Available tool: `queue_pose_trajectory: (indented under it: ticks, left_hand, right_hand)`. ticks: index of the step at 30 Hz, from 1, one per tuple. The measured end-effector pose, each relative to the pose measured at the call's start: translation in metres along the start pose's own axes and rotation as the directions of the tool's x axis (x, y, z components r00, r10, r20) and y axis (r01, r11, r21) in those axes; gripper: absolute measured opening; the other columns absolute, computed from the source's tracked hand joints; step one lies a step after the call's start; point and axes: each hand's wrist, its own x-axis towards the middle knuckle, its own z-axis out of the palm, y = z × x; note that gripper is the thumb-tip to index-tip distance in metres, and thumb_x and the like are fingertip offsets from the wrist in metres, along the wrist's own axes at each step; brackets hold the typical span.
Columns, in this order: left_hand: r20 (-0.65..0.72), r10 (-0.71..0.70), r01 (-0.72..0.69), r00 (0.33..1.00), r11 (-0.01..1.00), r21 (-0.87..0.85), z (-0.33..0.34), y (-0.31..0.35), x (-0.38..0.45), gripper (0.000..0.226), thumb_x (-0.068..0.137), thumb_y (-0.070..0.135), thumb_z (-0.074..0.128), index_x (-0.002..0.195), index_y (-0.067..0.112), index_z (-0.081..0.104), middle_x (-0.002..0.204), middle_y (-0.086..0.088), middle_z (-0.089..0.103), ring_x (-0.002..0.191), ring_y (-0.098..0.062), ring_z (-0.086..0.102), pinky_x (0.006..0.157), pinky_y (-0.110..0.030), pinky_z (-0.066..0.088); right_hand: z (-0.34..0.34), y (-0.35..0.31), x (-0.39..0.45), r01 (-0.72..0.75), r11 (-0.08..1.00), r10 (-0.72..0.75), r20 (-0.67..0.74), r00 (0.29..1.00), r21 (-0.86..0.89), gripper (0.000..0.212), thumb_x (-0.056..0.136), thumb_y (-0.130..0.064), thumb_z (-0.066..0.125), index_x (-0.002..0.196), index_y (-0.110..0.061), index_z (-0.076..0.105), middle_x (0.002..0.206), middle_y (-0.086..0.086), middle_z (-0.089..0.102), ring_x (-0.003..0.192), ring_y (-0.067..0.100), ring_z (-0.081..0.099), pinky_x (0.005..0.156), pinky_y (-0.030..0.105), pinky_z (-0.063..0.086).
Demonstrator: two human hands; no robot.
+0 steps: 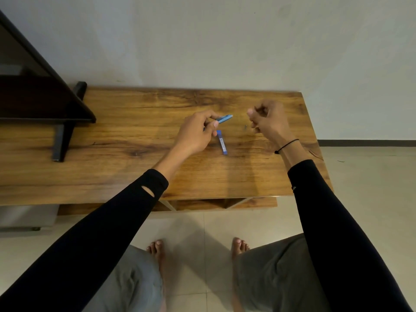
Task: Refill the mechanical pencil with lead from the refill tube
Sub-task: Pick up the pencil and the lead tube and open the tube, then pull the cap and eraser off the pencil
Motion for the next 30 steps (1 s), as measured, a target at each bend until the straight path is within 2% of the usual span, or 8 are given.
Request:
queue_pose_trajectory:
  ticks: [3, 8, 13, 17, 20, 24, 27, 30]
  left_hand:
    - [-0.030, -0.039, 0.039, 0.999, 0.999, -0.005, -0.002, -0.003, 0.001, 0.027, 0.111, 0.023, 0.058, 0.135, 0.026, 0.071, 0.086, 0.009, 0.078, 0.083, -0.009, 0.071, 0.075, -0.030, 0.051]
    - [-0.035, -0.072, 0.069, 0.997, 0.995, -0.076, -0.001, -0.005, 0.003, 0.023, 0.110, 0.021, 0.060, 0.130, 0.024, 0.071, 0.082, 0.010, 0.079, 0.064, -0.002, 0.074, 0.075, -0.032, 0.063]
    - [-0.010, -0.137, 0.131, 0.991, 0.965, -0.225, 0.002, -0.001, 0.001, 0.015, 0.108, 0.020, 0.064, 0.121, 0.022, 0.071, 0.083, 0.004, 0.083, 0.074, -0.012, 0.082, 0.085, -0.041, 0.067]
    - [0.035, -0.155, 0.158, 0.987, 0.926, -0.342, 0.005, 0.008, -0.002, 0.018, 0.106, 0.019, 0.069, 0.124, 0.021, 0.068, 0.088, -0.002, 0.085, 0.075, -0.010, 0.084, 0.077, -0.035, 0.070]
    - [0.016, -0.081, 0.082, 0.997, 0.959, -0.272, 0.011, 0.018, -0.005, 0.020, 0.106, 0.014, 0.068, 0.125, 0.020, 0.071, 0.085, -0.002, 0.084, 0.070, -0.009, 0.083, 0.068, -0.032, 0.069]
    - [0.042, -0.033, 0.043, 0.999, 0.961, -0.274, 0.013, 0.025, -0.005, 0.027, 0.099, 0.025, 0.079, 0.125, 0.020, 0.073, 0.082, 0.000, 0.084, 0.068, -0.007, 0.082, 0.070, -0.033, 0.070]
    - [0.014, -0.062, 0.064, 0.998, 0.990, -0.124, 0.014, 0.023, -0.003, 0.020, 0.098, 0.043, 0.077, 0.094, 0.024, 0.076, 0.069, 0.003, 0.081, 0.062, -0.008, 0.079, 0.067, -0.031, 0.066]
    - [-0.085, -0.041, 0.061, 0.996, 0.968, 0.244, 0.019, 0.009, -0.002, 0.057, 0.099, 0.058, 0.068, 0.062, 0.015, 0.062, 0.053, 0.005, 0.063, 0.051, -0.012, 0.061, 0.057, -0.029, 0.046]
  right_hand:
    - [-0.009, 0.011, -0.002, -0.032, 0.948, 0.041, 0.021, 0.999, -0.317, 0.018, 0.097, -0.016, 0.076, 0.086, -0.003, 0.069, 0.068, 0.000, 0.064, 0.063, 0.017, 0.063, 0.060, 0.030, 0.050]
    - [-0.003, 0.009, -0.007, -0.171, 0.873, 0.192, -0.001, 0.981, -0.457, 0.021, 0.094, -0.022, 0.079, 0.095, -0.005, 0.069, 0.093, 0.019, 0.075, 0.091, 0.036, 0.075, 0.087, 0.049, 0.063]
    - [-0.010, -0.004, -0.010, -0.110, 0.976, 0.092, -0.103, 0.990, -0.190, 0.027, 0.095, -0.019, 0.079, 0.076, -0.013, 0.061, 0.081, 0.010, 0.073, 0.077, 0.029, 0.073, 0.074, 0.044, 0.062]
    - [0.008, -0.029, -0.023, -0.136, 0.983, 0.124, 0.095, 0.988, 0.122, 0.035, 0.098, -0.038, 0.073, 0.090, -0.003, 0.072, 0.072, 0.006, 0.071, 0.051, 0.010, 0.063, 0.048, 0.023, 0.050]
    - [0.023, -0.036, -0.033, -0.139, 0.980, 0.109, 0.205, 0.973, 0.141, 0.028, 0.100, -0.025, 0.073, 0.096, 0.002, 0.074, 0.073, 0.008, 0.075, 0.055, 0.011, 0.072, 0.048, 0.019, 0.053]
    - [0.014, -0.033, -0.027, -0.199, 0.961, 0.166, 0.178, 0.970, 0.191, 0.020, 0.099, -0.018, 0.074, 0.101, 0.002, 0.073, 0.075, 0.011, 0.077, 0.063, 0.018, 0.077, 0.057, 0.026, 0.060]
    - [-0.010, -0.017, -0.016, -0.175, 0.981, 0.171, 0.055, 0.984, 0.082, 0.018, 0.097, -0.017, 0.076, 0.090, -0.001, 0.071, 0.068, 0.011, 0.076, 0.055, 0.013, 0.075, 0.052, 0.024, 0.061]
    - [-0.032, 0.006, -0.007, -0.264, 0.963, 0.264, -0.017, 0.964, -0.056, 0.025, 0.095, -0.016, 0.079, 0.079, 0.000, 0.069, 0.071, 0.019, 0.076, 0.049, 0.014, 0.073, 0.052, 0.029, 0.063]
